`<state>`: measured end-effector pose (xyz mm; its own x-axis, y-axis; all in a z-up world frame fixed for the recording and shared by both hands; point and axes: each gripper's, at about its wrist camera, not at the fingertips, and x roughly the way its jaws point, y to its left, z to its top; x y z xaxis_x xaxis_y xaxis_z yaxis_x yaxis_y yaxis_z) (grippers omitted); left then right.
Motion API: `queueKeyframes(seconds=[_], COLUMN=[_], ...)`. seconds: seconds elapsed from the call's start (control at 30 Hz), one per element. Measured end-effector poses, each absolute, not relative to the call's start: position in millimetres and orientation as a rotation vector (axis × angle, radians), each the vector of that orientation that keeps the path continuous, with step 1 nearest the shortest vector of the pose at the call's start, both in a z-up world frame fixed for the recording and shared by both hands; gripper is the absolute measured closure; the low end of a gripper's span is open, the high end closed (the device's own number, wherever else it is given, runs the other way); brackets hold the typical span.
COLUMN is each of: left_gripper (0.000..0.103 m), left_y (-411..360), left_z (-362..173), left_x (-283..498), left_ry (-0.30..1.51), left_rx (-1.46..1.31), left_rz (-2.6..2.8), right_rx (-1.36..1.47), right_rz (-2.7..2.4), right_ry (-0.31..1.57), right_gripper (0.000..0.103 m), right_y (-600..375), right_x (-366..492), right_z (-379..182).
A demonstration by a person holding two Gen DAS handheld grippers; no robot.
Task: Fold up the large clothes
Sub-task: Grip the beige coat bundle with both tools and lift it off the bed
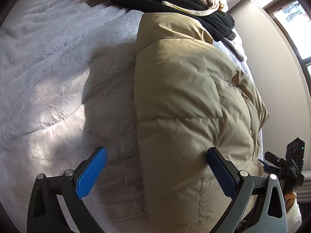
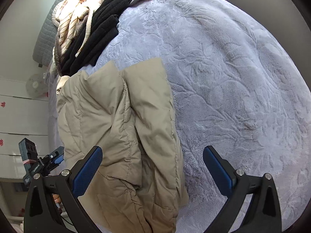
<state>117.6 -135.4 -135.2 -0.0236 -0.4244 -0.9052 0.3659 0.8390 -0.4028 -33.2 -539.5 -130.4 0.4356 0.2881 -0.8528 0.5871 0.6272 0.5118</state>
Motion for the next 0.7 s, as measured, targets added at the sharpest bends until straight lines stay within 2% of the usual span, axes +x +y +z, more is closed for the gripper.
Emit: queueKeyframes(seconds=[0.3,0.7], left_gripper=[0.001,0.001], left_y=[-113,-138], left_z=[-156,-202], left_x=[120,121], left_ry=[1.594,1.669], left_rx=[-0.334,-0.356], left_rz=[-0.826,-1.01], right_rx=[0.968,0.967], right_rz=[-0.103,0.119], right_ry=[1.137,1.255], right_gripper=[0.0,0.0], right_y=[-542,-537], right_x=[-21,29], right_z=[-140,-185])
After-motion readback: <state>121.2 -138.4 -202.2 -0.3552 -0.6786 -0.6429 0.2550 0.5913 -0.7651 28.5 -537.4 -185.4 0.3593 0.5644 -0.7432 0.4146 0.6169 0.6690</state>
